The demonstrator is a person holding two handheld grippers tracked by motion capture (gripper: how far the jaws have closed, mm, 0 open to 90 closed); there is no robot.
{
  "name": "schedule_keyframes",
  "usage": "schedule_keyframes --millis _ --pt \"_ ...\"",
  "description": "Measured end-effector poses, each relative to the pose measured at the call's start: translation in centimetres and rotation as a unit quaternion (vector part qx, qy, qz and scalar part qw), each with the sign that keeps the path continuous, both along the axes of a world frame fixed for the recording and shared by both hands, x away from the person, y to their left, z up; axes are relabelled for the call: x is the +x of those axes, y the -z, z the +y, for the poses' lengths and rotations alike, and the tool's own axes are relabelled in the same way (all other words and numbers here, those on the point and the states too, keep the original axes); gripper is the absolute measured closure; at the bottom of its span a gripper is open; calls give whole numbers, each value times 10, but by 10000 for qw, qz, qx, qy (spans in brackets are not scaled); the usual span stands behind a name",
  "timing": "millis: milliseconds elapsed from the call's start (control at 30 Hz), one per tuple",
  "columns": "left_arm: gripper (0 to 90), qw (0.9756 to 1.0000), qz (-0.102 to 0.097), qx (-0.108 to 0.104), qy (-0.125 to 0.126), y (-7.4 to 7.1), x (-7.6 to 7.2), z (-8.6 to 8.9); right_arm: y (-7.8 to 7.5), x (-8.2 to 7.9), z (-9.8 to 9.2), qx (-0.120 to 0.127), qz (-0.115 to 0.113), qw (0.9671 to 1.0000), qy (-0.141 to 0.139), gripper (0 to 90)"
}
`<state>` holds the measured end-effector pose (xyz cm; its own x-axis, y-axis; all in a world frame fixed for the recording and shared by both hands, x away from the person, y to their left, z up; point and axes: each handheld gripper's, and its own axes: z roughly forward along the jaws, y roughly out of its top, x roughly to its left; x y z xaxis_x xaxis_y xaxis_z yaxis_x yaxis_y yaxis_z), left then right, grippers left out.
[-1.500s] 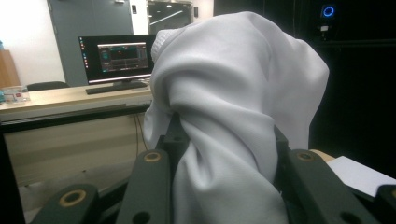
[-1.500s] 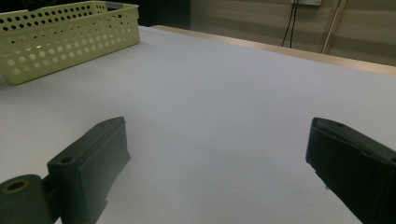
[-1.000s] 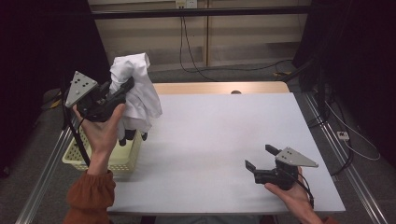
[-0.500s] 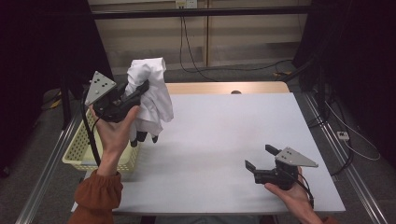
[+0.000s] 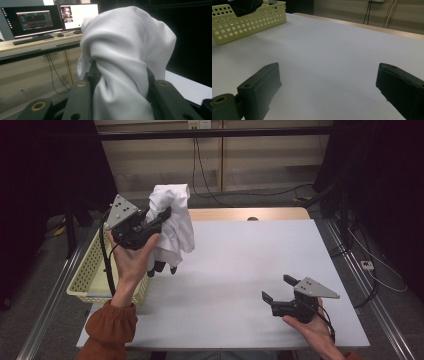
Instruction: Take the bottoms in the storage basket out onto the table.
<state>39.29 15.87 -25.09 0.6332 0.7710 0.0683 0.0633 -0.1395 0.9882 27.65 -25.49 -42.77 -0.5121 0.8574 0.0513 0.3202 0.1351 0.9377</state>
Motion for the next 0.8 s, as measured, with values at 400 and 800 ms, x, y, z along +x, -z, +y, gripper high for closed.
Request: schedule_keyframes --millis 400,800 --pt "648 9998 98 -80 162 2 9 -21 0 0 0 2 1 10000 -12 56" --pt "648 9991 184 -155 350 0 11 -41 0 -1 -1 7 -10 10000 -10 54"
